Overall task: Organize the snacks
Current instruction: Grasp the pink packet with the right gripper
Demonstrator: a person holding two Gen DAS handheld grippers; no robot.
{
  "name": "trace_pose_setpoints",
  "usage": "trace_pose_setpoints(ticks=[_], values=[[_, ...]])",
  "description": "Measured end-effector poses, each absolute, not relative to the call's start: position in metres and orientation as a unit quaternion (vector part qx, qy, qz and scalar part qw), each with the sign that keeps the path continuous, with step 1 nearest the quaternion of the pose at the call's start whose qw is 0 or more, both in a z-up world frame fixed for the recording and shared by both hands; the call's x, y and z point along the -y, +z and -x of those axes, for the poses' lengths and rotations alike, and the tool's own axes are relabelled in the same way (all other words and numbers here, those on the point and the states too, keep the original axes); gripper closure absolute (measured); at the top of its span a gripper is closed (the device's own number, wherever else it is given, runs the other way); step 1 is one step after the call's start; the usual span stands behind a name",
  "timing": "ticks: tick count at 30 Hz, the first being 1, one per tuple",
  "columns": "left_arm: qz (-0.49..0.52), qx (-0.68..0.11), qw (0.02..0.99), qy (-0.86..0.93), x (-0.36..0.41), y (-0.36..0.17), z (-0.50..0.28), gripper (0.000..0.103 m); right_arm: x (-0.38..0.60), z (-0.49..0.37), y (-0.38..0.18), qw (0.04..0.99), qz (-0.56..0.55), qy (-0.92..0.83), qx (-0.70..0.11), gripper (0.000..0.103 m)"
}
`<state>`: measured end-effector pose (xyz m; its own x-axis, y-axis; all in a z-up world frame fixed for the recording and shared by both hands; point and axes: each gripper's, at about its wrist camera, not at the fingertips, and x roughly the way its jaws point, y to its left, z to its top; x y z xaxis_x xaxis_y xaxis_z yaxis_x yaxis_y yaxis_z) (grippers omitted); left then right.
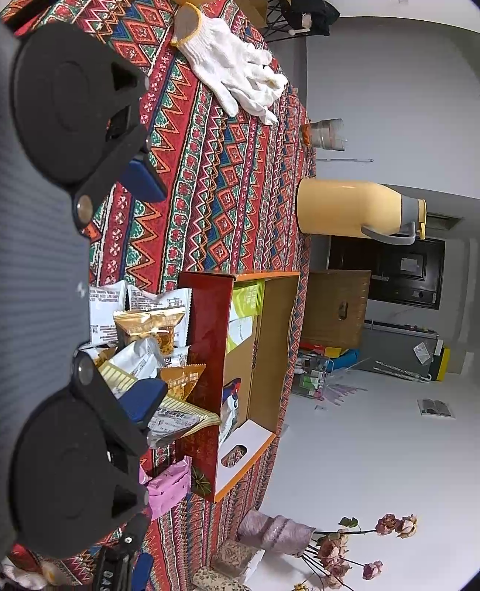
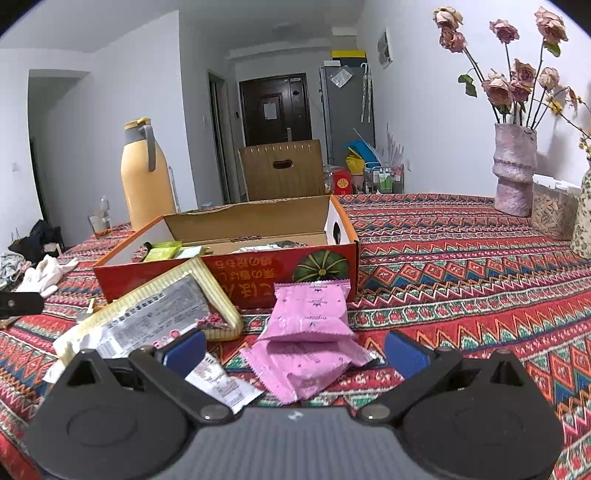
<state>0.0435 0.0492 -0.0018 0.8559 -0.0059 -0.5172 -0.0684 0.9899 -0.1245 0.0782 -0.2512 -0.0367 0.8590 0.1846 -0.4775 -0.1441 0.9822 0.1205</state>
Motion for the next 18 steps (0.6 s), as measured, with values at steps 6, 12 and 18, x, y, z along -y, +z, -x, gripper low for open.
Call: trace_pose_setpoints(ticks=[6,12,18], values=[[0.067,-0.267,0.961,0.030,-0.051,-0.002,-0.046,0.000,0.249,-0.119,-0.037,0.955,-0.026,0.086,-0.282,0.000],[0.065,-0.270,0.960,0.037,-0.054,-0.001,-0.050,0.000,0.242,-0.162,-0.047,0.941,-0.015,0.081,-0.328,0.011],[0.061,-0.274,0.959,0.037,-0.053,-0.003,-0.052,0.000,0.241,-0.179,-0.055,0.932,-0.024,0.081,-0.353,0.041]])
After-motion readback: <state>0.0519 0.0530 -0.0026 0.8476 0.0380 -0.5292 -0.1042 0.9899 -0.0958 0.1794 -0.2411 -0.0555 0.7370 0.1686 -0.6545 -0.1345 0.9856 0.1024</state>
